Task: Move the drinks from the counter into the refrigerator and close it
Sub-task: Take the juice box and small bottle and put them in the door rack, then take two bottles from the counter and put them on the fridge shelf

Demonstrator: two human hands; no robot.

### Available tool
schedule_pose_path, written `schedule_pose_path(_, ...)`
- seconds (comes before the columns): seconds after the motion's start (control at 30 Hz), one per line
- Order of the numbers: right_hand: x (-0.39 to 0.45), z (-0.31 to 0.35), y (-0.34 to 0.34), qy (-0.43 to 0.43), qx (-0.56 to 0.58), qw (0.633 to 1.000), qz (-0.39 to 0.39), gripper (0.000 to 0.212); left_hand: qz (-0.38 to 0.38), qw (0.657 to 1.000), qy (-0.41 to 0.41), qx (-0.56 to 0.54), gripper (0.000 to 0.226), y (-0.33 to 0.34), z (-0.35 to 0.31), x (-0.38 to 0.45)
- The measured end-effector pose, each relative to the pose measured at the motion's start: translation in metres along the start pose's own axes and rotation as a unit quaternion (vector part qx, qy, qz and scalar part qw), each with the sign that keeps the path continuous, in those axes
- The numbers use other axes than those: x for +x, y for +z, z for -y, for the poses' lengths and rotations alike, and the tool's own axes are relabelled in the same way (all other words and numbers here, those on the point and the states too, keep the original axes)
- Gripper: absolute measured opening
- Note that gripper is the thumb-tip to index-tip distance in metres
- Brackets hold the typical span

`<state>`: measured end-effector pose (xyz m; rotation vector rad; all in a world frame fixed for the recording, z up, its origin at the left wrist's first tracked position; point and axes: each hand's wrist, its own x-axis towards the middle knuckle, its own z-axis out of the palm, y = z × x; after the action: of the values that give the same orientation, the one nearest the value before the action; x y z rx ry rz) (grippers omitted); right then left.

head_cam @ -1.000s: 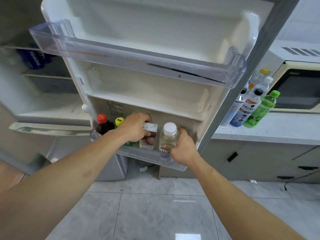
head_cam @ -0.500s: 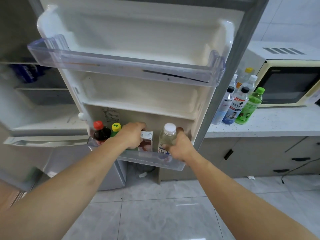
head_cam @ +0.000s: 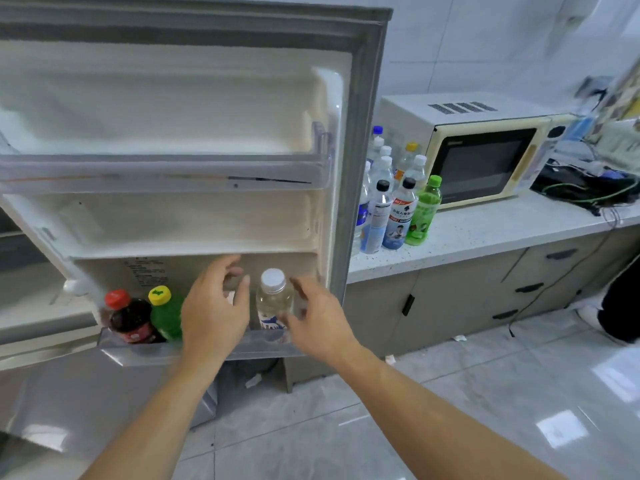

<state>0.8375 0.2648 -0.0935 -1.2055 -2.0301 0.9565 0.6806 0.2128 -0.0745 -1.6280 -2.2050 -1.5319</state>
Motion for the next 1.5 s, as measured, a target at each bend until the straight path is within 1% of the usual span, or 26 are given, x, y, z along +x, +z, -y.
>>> schedule_pose_path(0.1,-0.016,-0.014,-0.018,-0.034,0.015,0.998,-0.055,0.027,-0.063,0.994,0.054,-0.073,0.026,0.015,-0.011,-0.022)
schedule_pose_path(0.17,-0.024,-0.026,-0.035,-0.038,0.028,0.995,-0.087,0.008,-0.068,0.990,0.070,-0.106,0.023,0.028,-0.020,-0.036)
schedule_pose_path(0.2,-0.028,-0.034,-0.044,-0.034,0.035,0.994,-0.102,0.006,-0.068,0.989,0.076,-0.111,0.023,0.034,-0.024,-0.042)
schedule_pose_path(0.27,-0.035,-0.051,-0.060,-0.022,0.051,0.990,-0.128,0.014,-0.065,0.989,0.079,-0.106,0.023,0.048,-0.035,-0.055)
schedule_pose_path(0.37,-0.046,-0.079,-0.084,0.018,0.076,0.986,-0.149,0.020,-0.032,0.992,0.055,-0.111,0.022,0.068,-0.051,-0.069)
schedule_pose_path(0.5,-0.054,-0.117,-0.117,0.081,0.124,0.975,-0.165,0.023,-0.009,0.994,0.044,-0.095,0.023,0.098,-0.075,-0.080)
schedule_pose_path(0.6,-0.061,-0.144,-0.146,0.106,0.161,0.963,-0.186,0.024,-0.005,0.995,0.031,-0.100,0.020,0.128,-0.098,-0.088)
schedule_pose_path(0.67,-0.068,-0.163,-0.166,0.117,0.184,0.957,-0.189,0.024,0.001,0.993,-0.001,-0.115,0.015,0.151,-0.115,-0.096)
schedule_pose_path(0.73,-0.074,-0.183,-0.189,0.121,0.190,0.955,-0.191,0.024,0.003,0.991,-0.054,-0.125,0.016,0.176,-0.130,-0.105)
schedule_pose_path(0.87,-0.077,-0.220,-0.231,0.133,0.183,0.957,-0.179,0.022,-0.012,0.978,-0.156,-0.136,0.032,0.221,-0.152,-0.117)
schedule_pose_path(0.97,-0.076,-0.245,-0.253,0.137,0.175,0.961,-0.162,0.021,-0.014,0.971,-0.203,-0.124,0.039,0.240,-0.166,-0.131)
schedule_pose_path(1.03,-0.073,-0.257,-0.262,0.136,0.169,0.965,-0.149,0.021,-0.004,0.969,-0.221,-0.113,0.043,0.246,-0.172,-0.140)
schedule_pose_path(1.17,-0.058,-0.275,-0.270,0.140,0.171,0.965,-0.137,0.022,-0.001,0.968,-0.232,-0.092,0.047,0.251,-0.173,-0.145)
schedule_pose_path(1.27,-0.044,-0.285,-0.269,0.143,0.175,0.965,-0.133,0.022,-0.004,0.966,-0.243,-0.094,0.038,0.257,-0.165,-0.142)
schedule_pose_path(1.37,-0.029,-0.292,-0.267,0.144,0.175,0.965,-0.128,0.018,-0.008,0.960,-0.260,-0.107,0.019,0.266,-0.163,-0.130)
schedule_pose_path(1.5,-0.002,-0.297,-0.271,0.147,0.177,0.966,-0.115,0.009,-0.016,0.953,-0.271,-0.133,0.019,0.283,-0.165,-0.105)
